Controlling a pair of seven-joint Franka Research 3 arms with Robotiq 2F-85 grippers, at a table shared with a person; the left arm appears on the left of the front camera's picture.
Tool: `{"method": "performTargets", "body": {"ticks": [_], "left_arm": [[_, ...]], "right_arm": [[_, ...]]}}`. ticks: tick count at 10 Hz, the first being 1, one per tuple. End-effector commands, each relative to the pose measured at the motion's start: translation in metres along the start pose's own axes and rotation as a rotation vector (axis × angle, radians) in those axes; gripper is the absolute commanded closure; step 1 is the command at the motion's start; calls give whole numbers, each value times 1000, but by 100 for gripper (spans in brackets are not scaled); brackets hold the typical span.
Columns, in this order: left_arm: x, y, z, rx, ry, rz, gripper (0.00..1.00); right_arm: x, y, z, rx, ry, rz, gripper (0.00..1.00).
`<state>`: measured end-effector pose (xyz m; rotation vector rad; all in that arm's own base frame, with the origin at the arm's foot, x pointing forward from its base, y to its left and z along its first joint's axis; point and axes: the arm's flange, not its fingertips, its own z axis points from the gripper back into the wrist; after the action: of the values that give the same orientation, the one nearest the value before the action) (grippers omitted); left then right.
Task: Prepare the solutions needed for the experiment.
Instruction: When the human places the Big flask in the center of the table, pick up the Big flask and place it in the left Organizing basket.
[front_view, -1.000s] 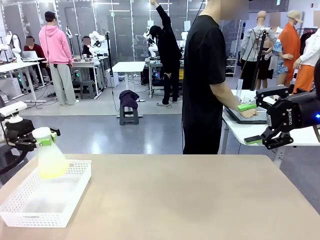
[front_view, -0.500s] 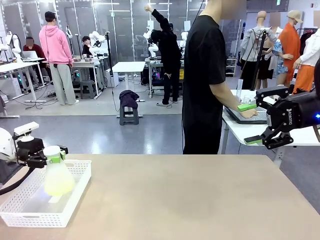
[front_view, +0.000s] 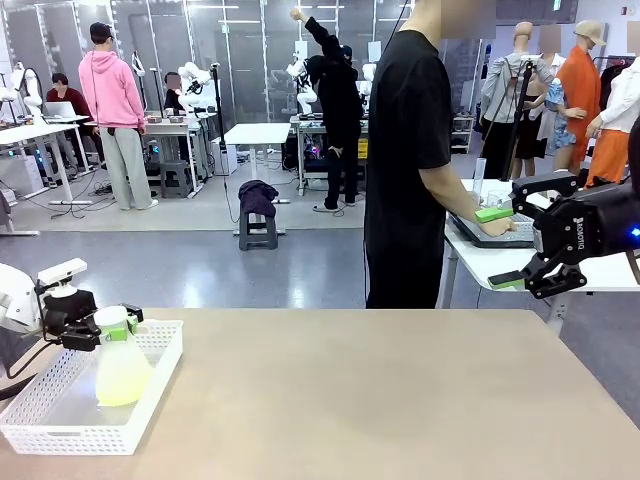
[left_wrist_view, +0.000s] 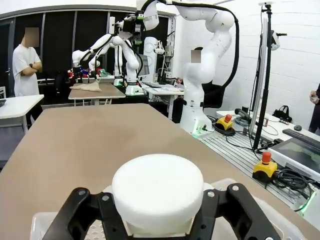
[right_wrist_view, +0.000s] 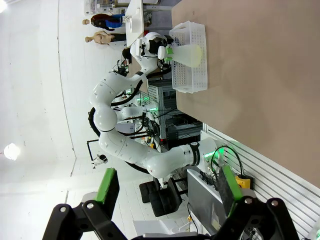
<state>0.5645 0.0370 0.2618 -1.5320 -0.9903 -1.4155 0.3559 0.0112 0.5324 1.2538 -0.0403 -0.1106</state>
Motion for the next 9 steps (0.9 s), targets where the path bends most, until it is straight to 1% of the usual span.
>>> {"method": "performTargets", "body": {"ticks": [1,2,3,4,5,6,7,8,9], "left_arm": [[-20,-4,-3,-23,45,-34,93],[-22,-4,-3,-23,48,-31,93],[-22,-6,-2,-14,43,-7,64],[-21,-8,-1,-27,46,-18,57],[-17,-11,1,-37,56,-25,44],[-10,-14,4,-34,64,-33,37],[-6,-18,9,-18,79,-30,24],[-3,-20,13,-3,84,-32,17],[-1,-22,18,17,85,-35,4]], "right_arm": [[0,0,0,6,0,7,0],[0,0,0,6,0,7,0],[0,0,0,6,0,7,0],[0,0,0,6,0,7,0],[0,0,0,6,0,7,0],[0,0,0,6,0,7,0],[0,0,0,6,0,7,0],[0,0,0,6,0,7,0],[0,0,0,6,0,7,0]]}}
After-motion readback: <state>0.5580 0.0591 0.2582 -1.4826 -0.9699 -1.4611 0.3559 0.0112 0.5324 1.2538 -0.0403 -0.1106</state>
